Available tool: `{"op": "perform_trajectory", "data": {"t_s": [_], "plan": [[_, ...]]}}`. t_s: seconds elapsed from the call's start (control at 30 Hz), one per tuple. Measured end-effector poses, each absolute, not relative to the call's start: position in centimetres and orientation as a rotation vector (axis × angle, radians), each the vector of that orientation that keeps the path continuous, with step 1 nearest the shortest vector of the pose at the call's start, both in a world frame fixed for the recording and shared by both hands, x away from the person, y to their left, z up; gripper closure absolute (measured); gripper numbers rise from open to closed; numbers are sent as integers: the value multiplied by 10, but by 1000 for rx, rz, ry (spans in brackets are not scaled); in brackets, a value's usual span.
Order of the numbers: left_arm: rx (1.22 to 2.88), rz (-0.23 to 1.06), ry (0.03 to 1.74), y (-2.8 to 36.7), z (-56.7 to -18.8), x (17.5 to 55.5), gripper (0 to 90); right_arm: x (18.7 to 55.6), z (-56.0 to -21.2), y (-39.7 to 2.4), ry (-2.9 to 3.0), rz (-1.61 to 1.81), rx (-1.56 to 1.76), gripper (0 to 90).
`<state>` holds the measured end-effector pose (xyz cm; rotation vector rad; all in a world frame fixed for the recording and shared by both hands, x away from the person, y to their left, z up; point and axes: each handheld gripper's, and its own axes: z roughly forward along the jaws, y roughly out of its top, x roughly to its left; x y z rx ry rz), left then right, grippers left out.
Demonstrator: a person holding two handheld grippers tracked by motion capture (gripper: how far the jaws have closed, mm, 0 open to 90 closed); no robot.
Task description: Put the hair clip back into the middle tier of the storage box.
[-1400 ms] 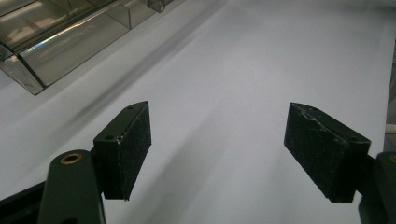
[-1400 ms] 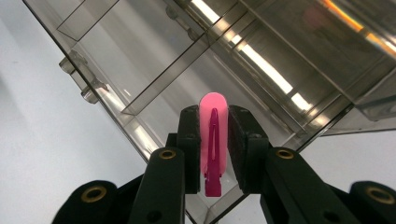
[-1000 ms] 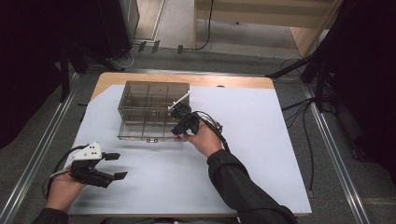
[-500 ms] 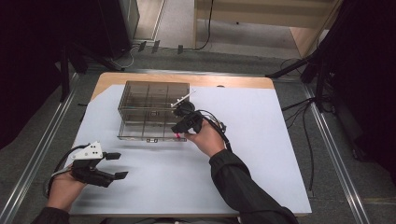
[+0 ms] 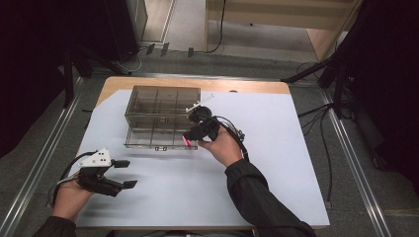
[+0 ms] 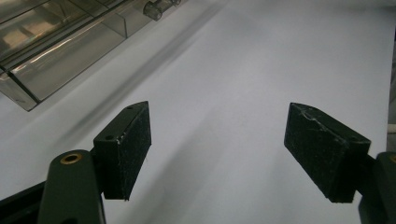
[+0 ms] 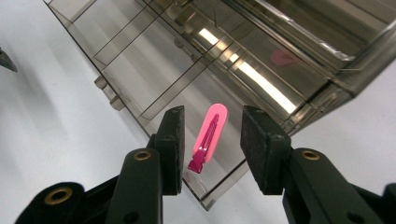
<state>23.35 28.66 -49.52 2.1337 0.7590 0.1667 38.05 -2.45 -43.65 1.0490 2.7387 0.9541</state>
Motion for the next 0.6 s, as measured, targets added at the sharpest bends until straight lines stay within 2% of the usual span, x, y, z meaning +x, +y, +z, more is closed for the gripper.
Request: {"op": "perform_trajectory", "data": {"t_s": [0.6], "plan": [[2145, 157, 736, 280, -496, 243, 238, 376, -437, -50, 2701, 1006, 1054, 564]]}}
